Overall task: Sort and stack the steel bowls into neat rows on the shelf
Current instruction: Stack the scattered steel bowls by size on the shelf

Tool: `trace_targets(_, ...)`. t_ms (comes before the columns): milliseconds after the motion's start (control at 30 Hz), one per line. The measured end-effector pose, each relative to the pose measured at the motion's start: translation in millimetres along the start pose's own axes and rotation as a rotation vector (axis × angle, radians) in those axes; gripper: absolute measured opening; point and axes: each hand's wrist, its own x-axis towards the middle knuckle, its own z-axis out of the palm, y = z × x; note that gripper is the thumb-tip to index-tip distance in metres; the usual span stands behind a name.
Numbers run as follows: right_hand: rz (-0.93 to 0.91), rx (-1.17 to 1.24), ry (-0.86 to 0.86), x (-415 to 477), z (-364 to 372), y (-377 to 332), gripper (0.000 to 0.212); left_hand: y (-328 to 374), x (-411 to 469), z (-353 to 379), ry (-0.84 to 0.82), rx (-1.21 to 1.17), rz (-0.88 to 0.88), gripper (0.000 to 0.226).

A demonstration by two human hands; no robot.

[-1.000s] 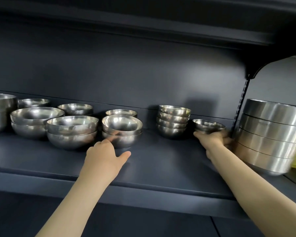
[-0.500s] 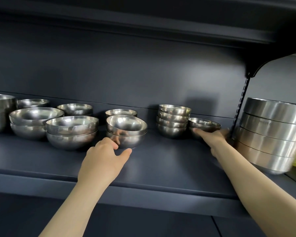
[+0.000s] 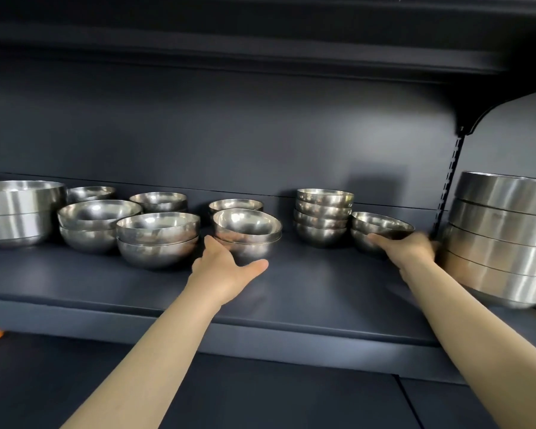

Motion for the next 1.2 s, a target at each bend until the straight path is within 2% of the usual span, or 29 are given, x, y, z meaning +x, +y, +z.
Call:
trace_targets(133, 0.016, 0.072, -0.060, -3.0, 1.9, -0.5, 0.073, -8.5, 21.4, 4.1, 0.026, -0.146, 0.021, 0.081)
trace_targets(200, 0.007, 0.065, -0.071, -5.4, 0.9, -0.5, 0.080, -12.6, 27.3, 6.7, 0.038, -0.144, 0.058, 0.080)
trace_targets(367, -0.057, -0.017, -0.010, -20.5, -2.6, -7.1, 0.061, -15.9, 29.6, 9.1, 0.065, -0.167, 0.103, 0.061)
trace_targets(500, -0.068, 0.010, -0.015, -38.7, -11.9, -6.2, 0.063, -16.4, 27.0, 7.8, 0.033, -0.230, 0.117, 0.051)
trace_targets(567, -0.092, 0.050, -0.061, -47.5, -19.4, -0.1, 0.069, -17.0, 27.5, 6.4, -0.007, -0.278, 0.091, 0.068)
trace_targets(667, -0.129, 0.146, -0.171, -61.0, -32.5, 14.1, 0.067, -14.9, 28.8, 4.3, -0.023, -0.282, 0.042, 0.125)
trace_targets(733, -0.181, 0.196, -0.234, -71.9, -43.9, 19.6, 0.069, -15.0, 33.6, 4.1, -0.040, -0.303, 0.060, 0.133)
trace_targets(833, -0.239, 0.215, -0.339, -87.7, -58.5, 21.4, 0.073, -14.4, 33.9, 2.3, -0.068, -0.391, 0.078, 0.118)
trace_targets(933, -0.248, 0.259, -0.403, -99.1, -66.3, 18.5, 0.048, -15.5, 34.4, 3.1, -0.073, -0.470, 0.114, 0.066)
trace_targets(967, -0.251, 0.256, -0.415, -100.7, -66.5, 17.7, 0.041, -15.2, 33.0, 3.6, -0.075, -0.483, 0.141, 0.056)
trace_targets(1033, -0.264, 0.254, -0.446, -103.3, -67.2, 15.6, 0.028, -15.3, 30.1, 4.4, -0.078, -0.511, 0.182, 0.049)
trace_targets(1100, -0.256, 0.258, -0.451, -105.0, -67.7, 14.4, 0.032, -14.6, 28.0, 3.4, -0.070, -0.542, 0.198, 0.047)
trace_targets(1200, -0.256, 0.276, -0.462, -107.0, -69.6, 14.9, 0.057, -11.6, 24.5, 0.1, -0.084, -0.601, 0.214, 0.045)
